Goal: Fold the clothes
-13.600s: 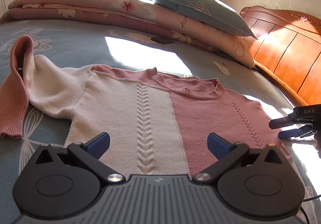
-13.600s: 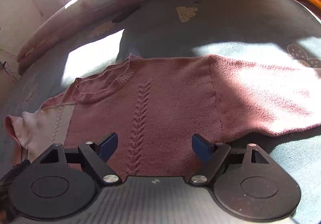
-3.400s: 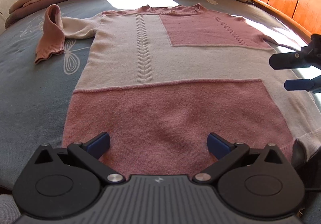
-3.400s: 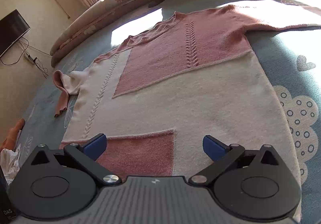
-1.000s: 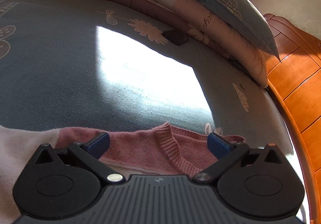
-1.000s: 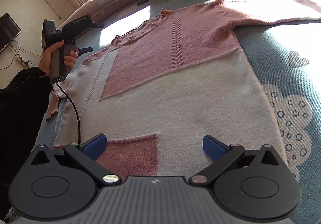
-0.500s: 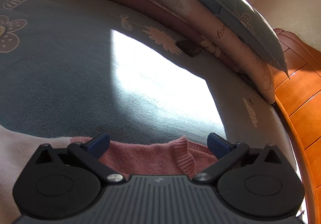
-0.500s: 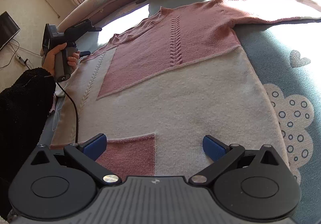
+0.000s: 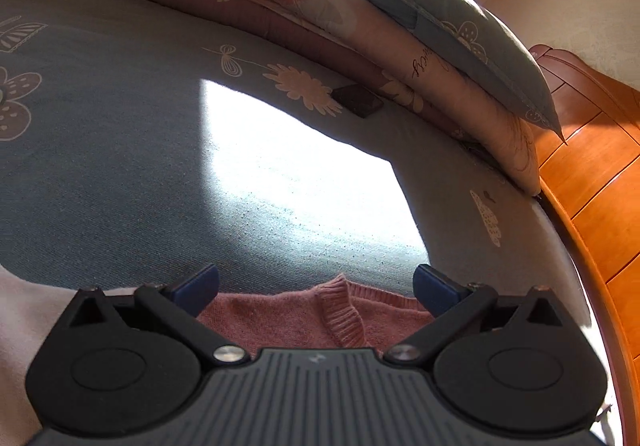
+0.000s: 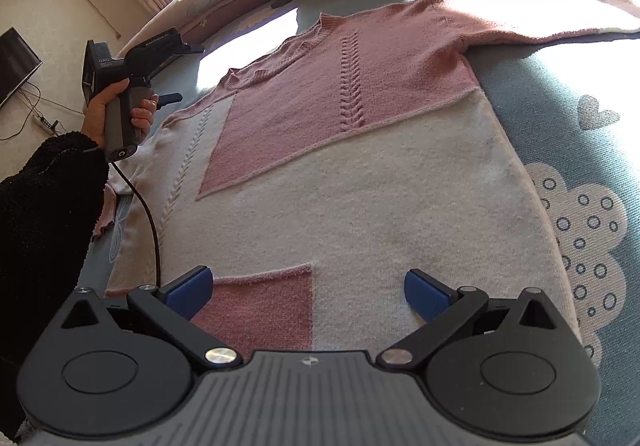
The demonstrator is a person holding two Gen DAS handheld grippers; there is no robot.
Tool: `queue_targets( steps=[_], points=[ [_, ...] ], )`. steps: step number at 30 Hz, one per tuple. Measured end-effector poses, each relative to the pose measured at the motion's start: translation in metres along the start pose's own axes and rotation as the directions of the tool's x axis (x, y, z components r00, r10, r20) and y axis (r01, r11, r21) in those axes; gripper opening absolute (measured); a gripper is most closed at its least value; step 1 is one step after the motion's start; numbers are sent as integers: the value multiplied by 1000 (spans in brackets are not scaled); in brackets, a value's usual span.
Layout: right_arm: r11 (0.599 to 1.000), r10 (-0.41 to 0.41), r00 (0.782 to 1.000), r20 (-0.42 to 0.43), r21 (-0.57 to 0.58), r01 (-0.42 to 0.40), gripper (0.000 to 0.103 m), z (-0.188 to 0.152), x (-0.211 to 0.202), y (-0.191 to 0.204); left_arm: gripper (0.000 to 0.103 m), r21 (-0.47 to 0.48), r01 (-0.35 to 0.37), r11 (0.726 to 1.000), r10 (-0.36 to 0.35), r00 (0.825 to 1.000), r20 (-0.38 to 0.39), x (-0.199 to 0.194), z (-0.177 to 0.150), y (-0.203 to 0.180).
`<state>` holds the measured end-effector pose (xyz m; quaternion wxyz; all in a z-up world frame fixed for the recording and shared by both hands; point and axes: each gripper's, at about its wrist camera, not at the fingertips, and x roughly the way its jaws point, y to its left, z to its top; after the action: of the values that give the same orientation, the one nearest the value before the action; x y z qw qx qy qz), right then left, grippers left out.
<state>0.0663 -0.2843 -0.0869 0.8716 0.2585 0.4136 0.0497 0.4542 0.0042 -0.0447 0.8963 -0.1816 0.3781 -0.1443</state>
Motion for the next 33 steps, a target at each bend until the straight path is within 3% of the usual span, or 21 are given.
queue_targets(
  steps=[3, 8, 12, 16, 19, 24, 33],
  points=[
    [1000, 7, 1000, -1, 6, -7, 103, 0, -1, -1, 102, -3, 2, 1000, -2, 1000, -30, -7, -3, 8],
    [1000, 2, 1000, -7, -7, -2, 103, -1, 0, 2, 102, -24, -60, 998, 57, 994, -88, 18, -19, 28],
    [1000, -4, 1000, -8, -12, 4, 103, -1, 2, 3, 102, -12, -84, 996, 84, 996, -43, 32, -11, 30],
    [1000, -3, 1000, -9, -18, 3, 103, -1, 2, 3, 102, -25, -127, 992, 128, 992, 9, 19, 4, 26],
    [1000, 5, 1000, -7, -8, -6, 103, -1, 0, 1, 102, -65, -75, 995, 77, 997, 23, 0, 3, 31],
    [1000, 6, 1000, -6, -6, -6, 103, -1, -2, 1, 102, -71, -56, 996, 52, 997, -49, -1, -13, 44],
    [1000, -7, 1000, -11, -20, 7, 103, 0, 1, 3, 102, -53, -140, 989, 139, 990, -23, 13, 6, 39]
  ],
)
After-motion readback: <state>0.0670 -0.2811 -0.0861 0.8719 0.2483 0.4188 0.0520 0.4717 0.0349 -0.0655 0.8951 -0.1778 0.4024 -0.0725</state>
